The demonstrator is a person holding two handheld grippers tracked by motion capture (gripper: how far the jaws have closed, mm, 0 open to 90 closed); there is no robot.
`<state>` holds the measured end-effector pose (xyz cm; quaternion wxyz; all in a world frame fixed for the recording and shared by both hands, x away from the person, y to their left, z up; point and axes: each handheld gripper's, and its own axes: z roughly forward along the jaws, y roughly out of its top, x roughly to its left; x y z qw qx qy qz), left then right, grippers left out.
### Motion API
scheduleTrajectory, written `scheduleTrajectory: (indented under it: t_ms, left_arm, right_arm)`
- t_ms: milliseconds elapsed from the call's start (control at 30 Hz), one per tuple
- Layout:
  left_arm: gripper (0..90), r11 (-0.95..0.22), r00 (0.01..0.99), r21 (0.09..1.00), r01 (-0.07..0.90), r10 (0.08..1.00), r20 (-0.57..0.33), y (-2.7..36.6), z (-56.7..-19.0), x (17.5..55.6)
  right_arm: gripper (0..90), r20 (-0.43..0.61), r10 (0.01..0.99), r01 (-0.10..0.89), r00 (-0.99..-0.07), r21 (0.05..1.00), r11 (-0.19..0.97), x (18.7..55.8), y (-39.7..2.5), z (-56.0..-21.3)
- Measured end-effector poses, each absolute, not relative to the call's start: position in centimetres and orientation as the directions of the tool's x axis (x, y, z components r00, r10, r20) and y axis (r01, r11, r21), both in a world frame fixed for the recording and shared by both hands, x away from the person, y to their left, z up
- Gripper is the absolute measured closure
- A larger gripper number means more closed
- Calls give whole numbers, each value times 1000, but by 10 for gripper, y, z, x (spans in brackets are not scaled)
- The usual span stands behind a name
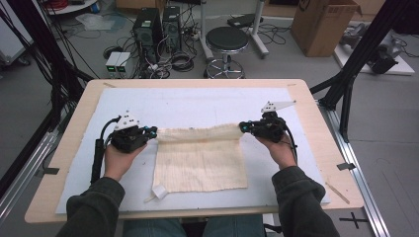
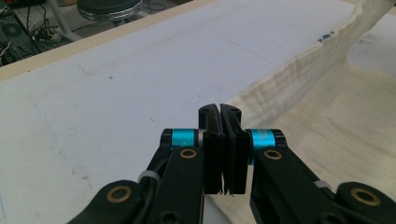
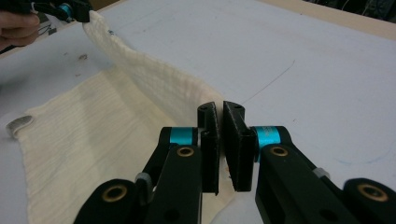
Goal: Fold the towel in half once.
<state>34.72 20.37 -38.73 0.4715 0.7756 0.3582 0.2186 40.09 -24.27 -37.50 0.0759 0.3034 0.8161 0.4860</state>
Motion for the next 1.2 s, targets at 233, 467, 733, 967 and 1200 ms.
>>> scheduleTrajectory:
  t_ms: [233, 467, 733, 967, 1200]
  left_arm:
    - [874, -331, 673, 880, 341, 739, 17, 201, -394, 334]
    - [873, -340, 688, 879, 335, 725, 19, 203, -401, 320]
    - [874, -373, 717, 873, 314, 696, 39, 202, -403, 304]
    - [873, -388, 732, 871, 300, 680, 51, 203, -407, 292]
    - [872, -410, 748, 864, 293, 661, 60, 204, -413, 282]
  right_arm:
    - [851, 175, 552, 419, -816, 836, 354, 388, -245, -385]
    - [850, 173, 539, 412, -825, 836, 362, 375, -247, -389]
    - [850, 181, 528, 416, -830, 831, 370, 360, -248, -396]
    - [850, 171, 518, 406, -838, 829, 384, 350, -250, -403]
    - [850, 172, 511, 410, -842, 820, 399, 340, -251, -409]
